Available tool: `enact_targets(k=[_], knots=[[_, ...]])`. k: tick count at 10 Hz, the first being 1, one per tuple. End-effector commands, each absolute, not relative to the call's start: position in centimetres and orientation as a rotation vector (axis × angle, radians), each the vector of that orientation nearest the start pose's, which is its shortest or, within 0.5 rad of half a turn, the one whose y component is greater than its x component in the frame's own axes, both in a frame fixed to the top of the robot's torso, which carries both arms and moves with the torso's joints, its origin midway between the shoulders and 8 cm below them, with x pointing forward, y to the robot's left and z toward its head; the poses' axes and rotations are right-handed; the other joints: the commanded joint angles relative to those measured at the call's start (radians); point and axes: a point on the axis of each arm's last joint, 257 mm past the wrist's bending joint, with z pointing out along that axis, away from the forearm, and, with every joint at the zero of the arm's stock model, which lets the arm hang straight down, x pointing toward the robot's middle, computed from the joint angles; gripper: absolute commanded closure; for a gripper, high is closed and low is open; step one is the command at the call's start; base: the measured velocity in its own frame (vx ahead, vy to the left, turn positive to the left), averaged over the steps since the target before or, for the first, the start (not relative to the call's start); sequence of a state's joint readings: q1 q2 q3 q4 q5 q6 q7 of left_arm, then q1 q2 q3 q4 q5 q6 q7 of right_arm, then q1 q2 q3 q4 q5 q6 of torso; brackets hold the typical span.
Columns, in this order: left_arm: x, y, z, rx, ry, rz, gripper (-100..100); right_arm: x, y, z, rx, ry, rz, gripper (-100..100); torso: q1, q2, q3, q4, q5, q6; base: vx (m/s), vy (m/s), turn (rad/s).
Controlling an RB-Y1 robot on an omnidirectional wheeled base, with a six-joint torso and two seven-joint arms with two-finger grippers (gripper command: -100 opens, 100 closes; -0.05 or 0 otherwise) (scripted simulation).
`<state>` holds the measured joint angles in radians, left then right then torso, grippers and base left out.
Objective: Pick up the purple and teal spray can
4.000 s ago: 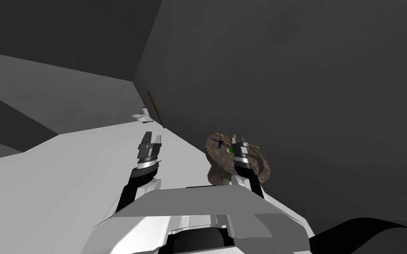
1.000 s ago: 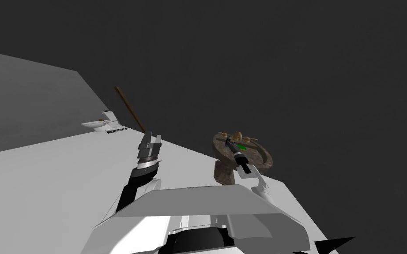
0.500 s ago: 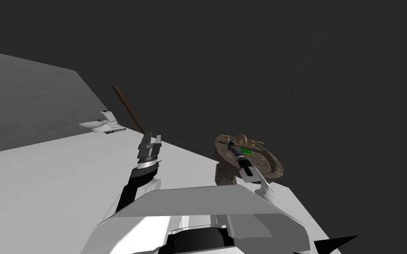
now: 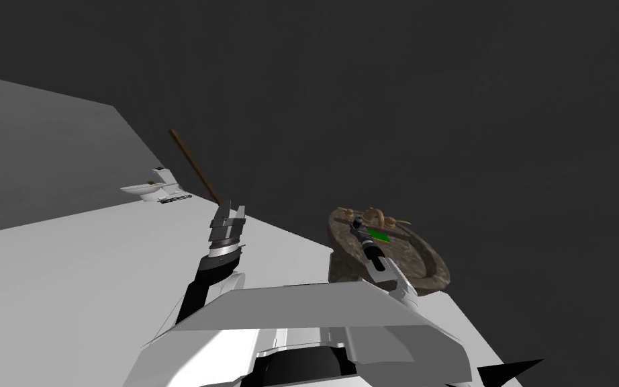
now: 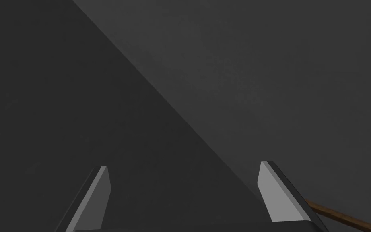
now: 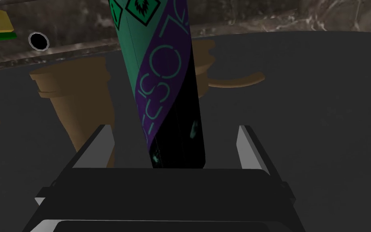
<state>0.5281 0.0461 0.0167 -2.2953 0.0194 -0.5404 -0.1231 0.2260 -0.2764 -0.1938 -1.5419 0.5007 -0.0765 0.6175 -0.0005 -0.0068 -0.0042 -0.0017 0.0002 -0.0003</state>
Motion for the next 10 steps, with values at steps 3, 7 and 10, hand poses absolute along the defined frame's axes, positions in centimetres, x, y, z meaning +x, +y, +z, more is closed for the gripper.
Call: enact_targets(k=[3, 7, 10], knots=[[33.1, 28.3, 3.0, -0.563, 0.644, -1.183, 0, 46.8, -43.2, -29.7, 0.283, 1.676, -0.037, -100, 0.002, 0.004, 0.003, 0.001, 0.0, 0.0, -0.002, 0.028, -0.058], [33.1, 28.3, 3.0, -0.563, 0.644, -1.183, 0, 50.1, -42.7, -28.6, 0.226, 1.648, 0.005, -100, 0.002, 0.006, 0.004, 0.001, 0.0, 0.0, -0.02, 0.045, -0.058], [33.1, 28.3, 3.0, -0.563, 0.644, -1.183, 0, 49.8, -43.3, -30.7, 0.248, 1.688, -0.003, -100, 0.002, 0.005, 0.003, 0.001, 0.0, -0.001, -0.006, 0.022, -0.013]])
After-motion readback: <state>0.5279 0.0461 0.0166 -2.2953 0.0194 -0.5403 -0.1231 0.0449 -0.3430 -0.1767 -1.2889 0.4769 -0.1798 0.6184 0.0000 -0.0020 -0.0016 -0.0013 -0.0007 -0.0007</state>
